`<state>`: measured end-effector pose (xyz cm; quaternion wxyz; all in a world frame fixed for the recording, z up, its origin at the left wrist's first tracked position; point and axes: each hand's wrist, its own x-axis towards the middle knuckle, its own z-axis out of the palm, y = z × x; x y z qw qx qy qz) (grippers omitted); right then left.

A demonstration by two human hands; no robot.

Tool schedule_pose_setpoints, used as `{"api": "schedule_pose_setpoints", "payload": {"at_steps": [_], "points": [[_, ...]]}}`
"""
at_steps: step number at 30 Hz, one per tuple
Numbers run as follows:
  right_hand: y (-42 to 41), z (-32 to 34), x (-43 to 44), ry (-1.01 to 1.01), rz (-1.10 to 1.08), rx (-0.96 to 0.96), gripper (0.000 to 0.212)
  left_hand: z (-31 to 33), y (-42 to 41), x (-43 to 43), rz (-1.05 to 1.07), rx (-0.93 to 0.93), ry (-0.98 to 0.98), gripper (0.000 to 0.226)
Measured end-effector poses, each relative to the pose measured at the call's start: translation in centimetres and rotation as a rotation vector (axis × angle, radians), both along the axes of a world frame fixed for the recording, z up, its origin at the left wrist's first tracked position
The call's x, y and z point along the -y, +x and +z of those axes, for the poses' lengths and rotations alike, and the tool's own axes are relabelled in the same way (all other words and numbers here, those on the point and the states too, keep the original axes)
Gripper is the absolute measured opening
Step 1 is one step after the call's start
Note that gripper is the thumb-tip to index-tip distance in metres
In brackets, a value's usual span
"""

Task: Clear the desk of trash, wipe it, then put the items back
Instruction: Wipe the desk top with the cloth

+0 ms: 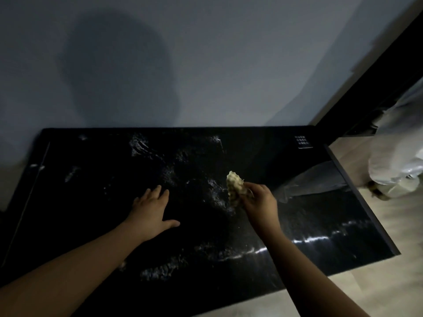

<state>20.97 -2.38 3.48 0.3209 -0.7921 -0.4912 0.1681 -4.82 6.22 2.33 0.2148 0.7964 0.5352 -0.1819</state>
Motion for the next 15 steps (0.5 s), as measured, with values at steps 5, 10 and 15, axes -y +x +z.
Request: {"api": "schedule_pose_setpoints", "payload": {"at_steps": [5,10,15], "points": [[-0.4,0.0,-4.1,0.007,-0.011,0.05,0.031,-0.3,-0.9,-4.1,-0.049,0.045,-0.053,0.1],[0.7,0.1,-9.1,-0.01,0.036,0.105,0.032,-0.8,-0.1,-7.1,-0.064,0.061,-0.097,0.1],[2.1,-0.8,-14.4,0.0,0.076,0.14,0.032,-1.4,1.7,-9.7,-0.066,0.057,-0.098,0.099]]}}
